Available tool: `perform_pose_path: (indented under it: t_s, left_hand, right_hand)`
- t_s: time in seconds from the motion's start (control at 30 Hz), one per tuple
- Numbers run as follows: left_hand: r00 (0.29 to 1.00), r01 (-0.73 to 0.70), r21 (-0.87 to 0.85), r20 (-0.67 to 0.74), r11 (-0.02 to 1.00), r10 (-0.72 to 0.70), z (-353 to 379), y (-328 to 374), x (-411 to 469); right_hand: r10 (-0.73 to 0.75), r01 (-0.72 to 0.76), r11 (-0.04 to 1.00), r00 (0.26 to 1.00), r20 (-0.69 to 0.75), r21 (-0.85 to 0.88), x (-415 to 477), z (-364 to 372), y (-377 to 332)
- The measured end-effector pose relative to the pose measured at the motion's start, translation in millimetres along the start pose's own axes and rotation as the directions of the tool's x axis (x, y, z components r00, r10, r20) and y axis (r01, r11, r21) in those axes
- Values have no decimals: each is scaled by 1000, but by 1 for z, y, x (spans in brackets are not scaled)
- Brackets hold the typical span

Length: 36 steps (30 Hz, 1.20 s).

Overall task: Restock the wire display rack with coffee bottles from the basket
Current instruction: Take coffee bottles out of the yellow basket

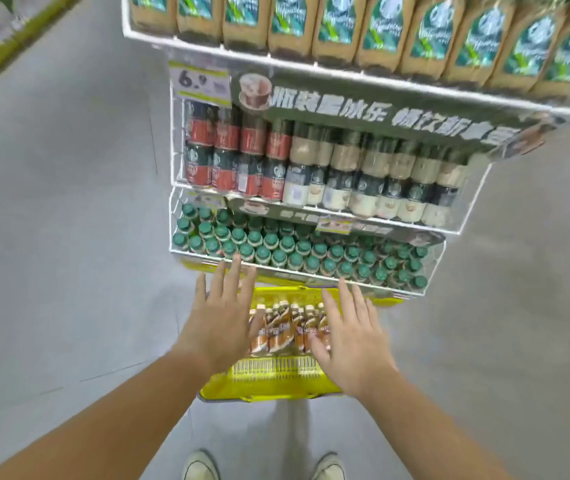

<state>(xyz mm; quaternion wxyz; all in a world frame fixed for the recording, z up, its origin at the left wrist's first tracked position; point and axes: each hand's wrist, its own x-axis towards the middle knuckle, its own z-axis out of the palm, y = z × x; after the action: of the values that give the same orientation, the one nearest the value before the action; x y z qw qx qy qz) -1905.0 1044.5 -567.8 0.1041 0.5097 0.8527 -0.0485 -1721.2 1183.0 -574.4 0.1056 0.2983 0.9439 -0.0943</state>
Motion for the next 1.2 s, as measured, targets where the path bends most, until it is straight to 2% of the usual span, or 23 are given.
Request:
perform_pose_path:
  t_s: [0.13,0.37,0.57,0.7,0.83,0.97,1.07,1.2]
  left_hand:
    - [997,10,-27,71,1000,-8,111,5,5]
    - [986,56,-76,159,996,-44,273,9,25]
    - [945,239,-159,263,958,-193,377,-9,52]
    - [934,309,-222,253,925,-252,412,-28,74]
    - [880,461,-293,275,838,-388,429,-39,92]
    - [784,572,-94,356,815,-509,431,-37,112]
    - [741,579,40,391,814,-546,426,-37,125]
    - [714,605,45,411,795,-567,428,-37,128]
  right_hand:
    - [12,-14,1000,990,140,13,7,110,11]
    - [38,-50,998,969,245,45,37,262,27]
    - [54,-85,992,956,288,98,89,346,34]
    - [47,-85,990,950,309,112,129,375,32]
    - [110,-170,968,949,295,185,154,390,24]
    - [248,-344,880,921,300,328,173,397,18]
    - [319,-434,811,890,326,392,179,399,18]
    - [335,-475,751,873,356,459,177,398,20]
